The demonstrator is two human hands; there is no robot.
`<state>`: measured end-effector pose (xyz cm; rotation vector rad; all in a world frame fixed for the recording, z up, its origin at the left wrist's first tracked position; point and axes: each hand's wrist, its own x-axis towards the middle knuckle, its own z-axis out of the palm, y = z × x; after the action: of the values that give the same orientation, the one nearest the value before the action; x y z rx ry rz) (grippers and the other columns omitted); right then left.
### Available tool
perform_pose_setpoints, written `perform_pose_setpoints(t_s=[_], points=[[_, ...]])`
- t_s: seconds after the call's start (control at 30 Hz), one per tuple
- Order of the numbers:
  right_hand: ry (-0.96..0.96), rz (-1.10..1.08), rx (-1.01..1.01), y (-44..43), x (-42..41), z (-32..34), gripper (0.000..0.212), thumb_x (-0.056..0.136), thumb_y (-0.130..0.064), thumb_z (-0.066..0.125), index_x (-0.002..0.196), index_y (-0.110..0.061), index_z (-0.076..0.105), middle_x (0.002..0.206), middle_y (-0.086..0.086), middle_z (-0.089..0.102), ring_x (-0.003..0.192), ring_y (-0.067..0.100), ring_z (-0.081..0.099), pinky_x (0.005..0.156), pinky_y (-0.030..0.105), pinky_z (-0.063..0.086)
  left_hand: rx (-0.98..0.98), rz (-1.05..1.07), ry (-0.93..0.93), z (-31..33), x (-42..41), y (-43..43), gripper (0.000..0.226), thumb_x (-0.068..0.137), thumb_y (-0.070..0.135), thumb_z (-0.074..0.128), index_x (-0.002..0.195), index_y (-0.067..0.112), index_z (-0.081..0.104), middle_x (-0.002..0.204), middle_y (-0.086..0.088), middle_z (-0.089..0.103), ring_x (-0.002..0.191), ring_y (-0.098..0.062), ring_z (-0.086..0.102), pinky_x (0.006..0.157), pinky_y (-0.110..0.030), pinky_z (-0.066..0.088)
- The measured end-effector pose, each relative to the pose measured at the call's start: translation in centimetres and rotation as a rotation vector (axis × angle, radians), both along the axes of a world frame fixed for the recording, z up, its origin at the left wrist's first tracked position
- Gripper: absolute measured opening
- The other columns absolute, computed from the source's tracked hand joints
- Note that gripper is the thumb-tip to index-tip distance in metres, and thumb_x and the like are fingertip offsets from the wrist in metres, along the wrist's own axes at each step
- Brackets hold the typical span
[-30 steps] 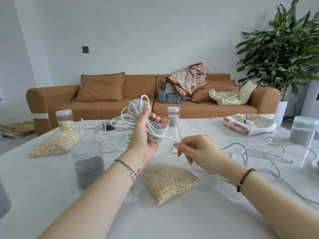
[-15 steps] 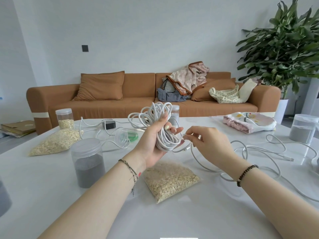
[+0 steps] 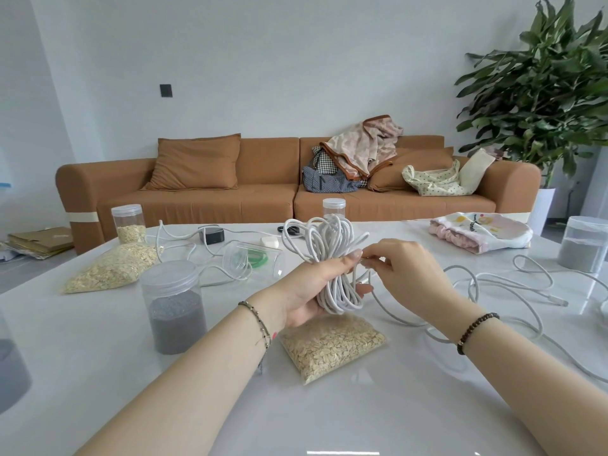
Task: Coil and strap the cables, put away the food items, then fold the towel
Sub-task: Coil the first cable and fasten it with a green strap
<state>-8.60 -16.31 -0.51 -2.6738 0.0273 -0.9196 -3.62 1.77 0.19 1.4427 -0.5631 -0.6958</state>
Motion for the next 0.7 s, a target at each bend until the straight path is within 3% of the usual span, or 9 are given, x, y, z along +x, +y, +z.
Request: perform_pose_setpoints(t_s=[0.1,0.17,0.23,0.33,0.43,0.53,0.63,0.7], points=[[-0.021,-0.058,-0.021,0.3,-0.5,0.4,0.014,0.094,-0.037,0.062,0.095,-0.032,0.075,0.078,-0.017,0.061,0.067,0.003,0.051,0.057,0.022,0.034,0.004,-0.019,0.007,-0.3,0.2,-0.2,0.048,0.079,0.045,0.072,0.116,0.015,0.068,0.088,-0.004,0.073,0.084,-0.015,0.070,0.076,-0.031,0.057],[-0.032,-0.146,-0.056,0.2,-1.0,0.8,0.018,0.091,-0.049,0.060,0.085,-0.036,0.071,0.076,-0.015,0.064,0.069,0.007,0.054,0.054,0.021,0.031,0.007,-0.002,-0.002,-0.4,0.1,-0.3,0.039,0.085,0.042,0.070,0.110,0.013,0.071,0.079,0.002,0.071,0.072,-0.009,0.068,0.068,-0.026,0.056],[-0.067,-0.211,-0.075,-0.1,-1.2,0.9,0.028,0.088,-0.057,0.060,0.072,-0.034,0.064,0.066,-0.013,0.059,0.066,0.010,0.054,0.051,0.025,0.029,-0.001,0.028,-0.027,-0.4,0.0,-0.4,0.033,0.090,0.040,0.068,0.105,0.011,0.073,0.078,0.006,0.073,0.071,-0.008,0.065,0.068,-0.025,0.055],[-0.172,-0.223,-0.013,-0.8,-0.9,1.1,0.037,0.090,-0.051,0.065,0.061,-0.028,0.057,0.054,-0.008,0.051,0.059,0.014,0.051,0.050,0.027,0.028,-0.019,0.076,-0.073,-0.6,0.5,-0.2,0.031,0.085,0.040,0.072,0.101,0.012,0.074,0.076,0.008,0.073,0.074,-0.012,0.063,0.075,-0.030,0.055],[-0.249,-0.165,0.017,-1.2,-0.7,1.2,0.039,0.090,-0.046,0.068,0.059,-0.024,0.059,0.051,-0.004,0.050,0.055,0.015,0.051,0.049,0.029,0.036,-0.062,0.126,-0.086,-0.6,1.1,-0.1,0.027,0.078,0.038,0.078,0.094,0.015,0.077,0.088,0.000,0.074,0.073,-0.015,0.064,0.083,-0.038,0.053],[-0.278,-0.113,-0.026,-1.2,-0.6,1.0,0.044,0.091,-0.042,0.068,0.054,-0.021,0.056,0.049,-0.001,0.049,0.051,0.018,0.049,0.050,0.032,0.041,-0.092,0.187,-0.110,-0.7,1.3,-0.2,0.021,0.082,0.032,0.080,0.091,0.015,0.072,0.077,-0.001,0.070,0.069,-0.017,0.064,0.076,-0.035,0.053],[-0.259,-0.059,-0.046,-1.4,-0.4,0.6,0.040,0.091,-0.040,0.068,0.057,-0.020,0.064,0.052,-0.003,0.053,0.053,0.015,0.052,0.050,0.034,0.044,-0.056,0.239,-0.201,-1.2,1.5,-0.3,0.029,0.069,0.043,0.089,0.082,0.022,0.074,0.071,-0.007,0.066,0.071,-0.022,0.064,0.080,-0.040,0.052],[-0.236,-0.036,-0.016,-1.4,-0.3,0.5,0.036,0.091,-0.040,0.069,0.061,-0.021,0.068,0.055,-0.005,0.056,0.056,0.012,0.053,0.053,0.032,0.044,-0.047,0.286,-0.222,-1.3,1.4,-0.3,0.026,0.073,0.043,0.087,0.078,0.021,0.073,0.070,-0.007,0.066,0.071,-0.022,0.063,0.079,-0.038,0.051]])
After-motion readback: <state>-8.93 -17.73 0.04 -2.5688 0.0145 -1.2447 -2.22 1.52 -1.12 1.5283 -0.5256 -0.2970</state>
